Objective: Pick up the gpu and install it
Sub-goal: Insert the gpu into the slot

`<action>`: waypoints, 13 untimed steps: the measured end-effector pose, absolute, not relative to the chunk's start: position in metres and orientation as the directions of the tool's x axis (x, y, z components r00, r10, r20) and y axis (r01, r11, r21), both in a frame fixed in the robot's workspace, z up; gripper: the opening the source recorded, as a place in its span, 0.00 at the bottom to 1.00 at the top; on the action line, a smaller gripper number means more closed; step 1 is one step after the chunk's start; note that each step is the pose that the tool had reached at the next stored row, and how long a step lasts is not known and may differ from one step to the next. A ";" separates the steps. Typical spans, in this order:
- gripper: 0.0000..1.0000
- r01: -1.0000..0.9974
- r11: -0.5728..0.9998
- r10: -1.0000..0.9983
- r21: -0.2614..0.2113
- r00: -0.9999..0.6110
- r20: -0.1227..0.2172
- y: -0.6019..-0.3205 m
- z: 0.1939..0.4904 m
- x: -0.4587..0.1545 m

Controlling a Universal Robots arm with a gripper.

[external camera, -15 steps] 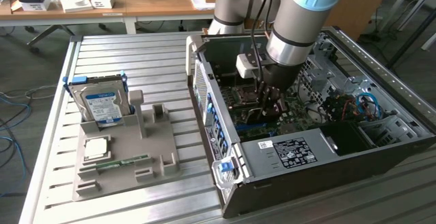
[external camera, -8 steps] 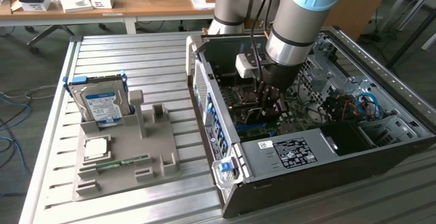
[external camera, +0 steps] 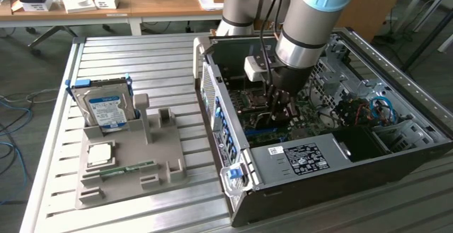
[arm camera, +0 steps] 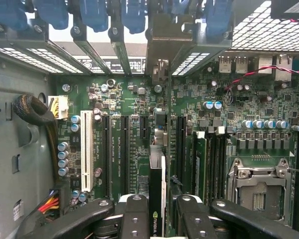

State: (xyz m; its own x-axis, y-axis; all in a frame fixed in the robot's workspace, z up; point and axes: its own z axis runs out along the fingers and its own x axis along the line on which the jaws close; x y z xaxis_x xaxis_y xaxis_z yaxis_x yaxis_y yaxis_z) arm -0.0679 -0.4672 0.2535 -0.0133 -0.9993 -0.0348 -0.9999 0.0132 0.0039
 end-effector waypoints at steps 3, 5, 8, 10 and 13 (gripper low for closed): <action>0.26 -1.000 0.012 -0.999 0.004 -0.012 -0.035 -0.467 0.254 -0.068; 0.26 -1.000 0.010 -0.999 0.004 -0.010 -0.035 -0.467 0.253 -0.068; 0.26 -1.000 0.002 -0.999 0.004 -0.002 -0.035 -0.467 0.253 -0.068; 0.26 -1.000 -0.002 -0.999 0.004 0.002 -0.035 -0.467 0.253 -0.068; 0.26 -1.000 -0.003 -0.999 0.003 0.003 -0.035 -0.467 0.253 -0.068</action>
State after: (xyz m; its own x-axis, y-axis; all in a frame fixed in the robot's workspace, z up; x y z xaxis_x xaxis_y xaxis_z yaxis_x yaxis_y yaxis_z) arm -0.0684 -0.4666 0.2534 0.0033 -0.9994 -0.0348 -1.0000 -0.0034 0.0028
